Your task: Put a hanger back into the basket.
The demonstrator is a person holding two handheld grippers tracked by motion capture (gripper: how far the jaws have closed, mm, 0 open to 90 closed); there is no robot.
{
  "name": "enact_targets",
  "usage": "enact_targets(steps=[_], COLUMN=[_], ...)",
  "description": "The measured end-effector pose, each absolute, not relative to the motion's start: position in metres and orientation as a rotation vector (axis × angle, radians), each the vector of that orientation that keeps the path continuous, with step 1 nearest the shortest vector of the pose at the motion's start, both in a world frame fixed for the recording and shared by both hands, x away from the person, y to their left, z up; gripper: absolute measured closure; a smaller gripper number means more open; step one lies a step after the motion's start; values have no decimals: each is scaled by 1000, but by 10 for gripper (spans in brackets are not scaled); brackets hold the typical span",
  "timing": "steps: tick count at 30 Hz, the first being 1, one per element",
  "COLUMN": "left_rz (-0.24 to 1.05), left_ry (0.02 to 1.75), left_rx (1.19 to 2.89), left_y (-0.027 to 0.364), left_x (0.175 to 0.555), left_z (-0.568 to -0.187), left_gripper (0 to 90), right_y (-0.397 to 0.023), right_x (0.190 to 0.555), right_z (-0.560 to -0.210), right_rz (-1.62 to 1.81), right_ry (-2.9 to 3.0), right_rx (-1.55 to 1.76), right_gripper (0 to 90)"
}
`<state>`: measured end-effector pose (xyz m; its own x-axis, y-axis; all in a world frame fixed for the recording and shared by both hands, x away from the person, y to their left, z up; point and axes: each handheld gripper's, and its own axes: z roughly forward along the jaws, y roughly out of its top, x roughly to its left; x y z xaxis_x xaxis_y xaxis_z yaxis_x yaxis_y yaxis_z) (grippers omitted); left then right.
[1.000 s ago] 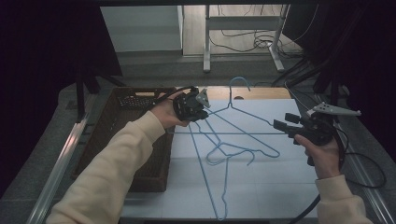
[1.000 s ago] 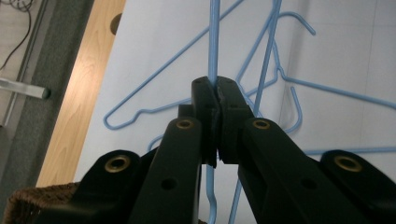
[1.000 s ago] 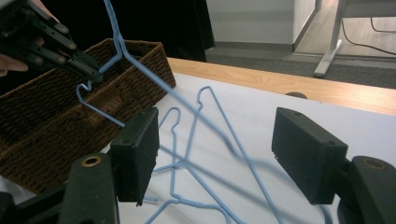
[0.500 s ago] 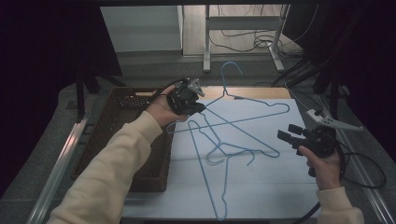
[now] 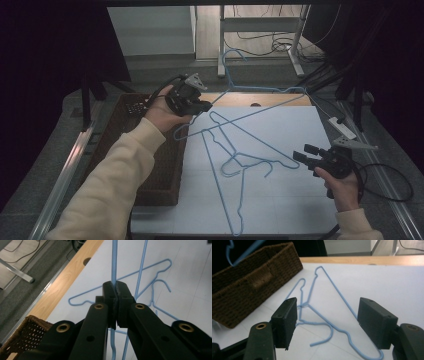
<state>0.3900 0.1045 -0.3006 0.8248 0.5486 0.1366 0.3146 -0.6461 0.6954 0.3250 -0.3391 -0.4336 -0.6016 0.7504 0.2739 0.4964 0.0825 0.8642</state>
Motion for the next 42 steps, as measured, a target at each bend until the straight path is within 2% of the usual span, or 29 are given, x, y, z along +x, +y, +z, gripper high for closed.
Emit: enact_targets(steps=[10,17,42], left_rz=[461,462,505], left_ry=[703,757,1058], left_rx=[2248,2229,2182], left_y=[134,157,270], left_x=[379,373,333], left_z=[-288,-292,-351], left_gripper=[882,882,882], right_y=[-339,-337,-330], right_x=[327,327,324], right_z=[-449,-457,-468], right_rz=[1483,1466,1407], right_ry=[2135,2156,2177], right_rx=[1289,1295,1283], right_gripper=[330,331,331])
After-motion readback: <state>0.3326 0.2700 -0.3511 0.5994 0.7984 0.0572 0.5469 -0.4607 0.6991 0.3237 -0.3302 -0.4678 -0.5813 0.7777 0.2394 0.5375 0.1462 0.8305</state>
